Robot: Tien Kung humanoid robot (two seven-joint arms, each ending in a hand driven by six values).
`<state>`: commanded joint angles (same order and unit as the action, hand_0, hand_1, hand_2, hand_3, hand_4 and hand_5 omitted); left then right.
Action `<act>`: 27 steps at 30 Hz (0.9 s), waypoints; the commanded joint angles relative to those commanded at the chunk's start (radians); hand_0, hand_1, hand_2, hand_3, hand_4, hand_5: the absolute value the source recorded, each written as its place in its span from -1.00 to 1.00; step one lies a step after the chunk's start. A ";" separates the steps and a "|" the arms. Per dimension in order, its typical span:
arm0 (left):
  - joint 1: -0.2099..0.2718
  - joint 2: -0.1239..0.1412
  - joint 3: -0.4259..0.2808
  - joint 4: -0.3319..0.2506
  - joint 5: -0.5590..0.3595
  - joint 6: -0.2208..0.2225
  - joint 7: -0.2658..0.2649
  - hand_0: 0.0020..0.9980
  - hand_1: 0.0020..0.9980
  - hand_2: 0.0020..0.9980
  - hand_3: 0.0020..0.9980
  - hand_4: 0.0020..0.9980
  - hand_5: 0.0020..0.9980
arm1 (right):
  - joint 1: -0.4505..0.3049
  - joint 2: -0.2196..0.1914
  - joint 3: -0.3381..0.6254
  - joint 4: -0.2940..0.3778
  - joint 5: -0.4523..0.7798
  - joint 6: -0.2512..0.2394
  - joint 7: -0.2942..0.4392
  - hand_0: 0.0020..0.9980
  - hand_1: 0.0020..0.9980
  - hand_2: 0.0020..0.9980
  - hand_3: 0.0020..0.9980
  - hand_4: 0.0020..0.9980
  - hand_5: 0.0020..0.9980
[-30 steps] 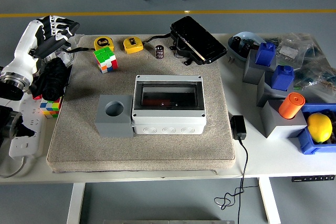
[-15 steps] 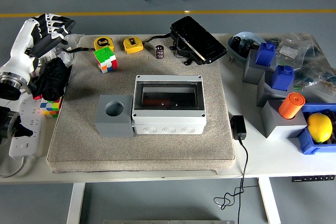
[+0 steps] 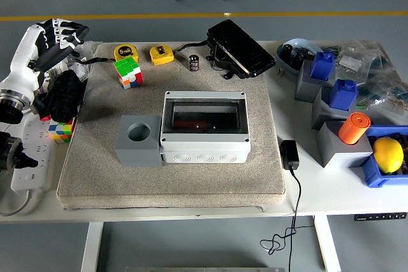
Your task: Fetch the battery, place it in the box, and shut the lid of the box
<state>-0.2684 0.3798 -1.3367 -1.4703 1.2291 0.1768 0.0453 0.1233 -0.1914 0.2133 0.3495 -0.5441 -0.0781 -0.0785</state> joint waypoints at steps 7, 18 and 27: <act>0.000 0.004 0.003 -0.002 0.001 -0.002 0.002 -0.29 0.06 0.14 0.13 0.92 0.20 | -0.002 0.000 -0.010 0.001 0.005 0.000 0.001 0.48 0.42 0.41 0.46 1.00 0.23; 0.007 0.007 0.013 -0.001 0.001 -0.004 0.002 -0.30 0.06 0.14 0.12 0.92 0.20 | -0.009 0.005 -0.021 0.003 0.011 0.002 0.000 0.48 0.41 0.42 0.46 1.00 0.23; 0.017 0.002 0.000 -0.007 0.003 -0.005 0.004 -0.30 0.06 0.14 0.13 0.92 0.20 | -0.012 0.004 -0.003 0.006 0.006 0.001 0.001 0.48 0.42 0.41 0.46 1.00 0.23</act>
<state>-0.2517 0.3818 -1.3362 -1.4770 1.2321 0.1714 0.0498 0.1112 -0.1876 0.2102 0.3553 -0.5380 -0.0767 -0.0776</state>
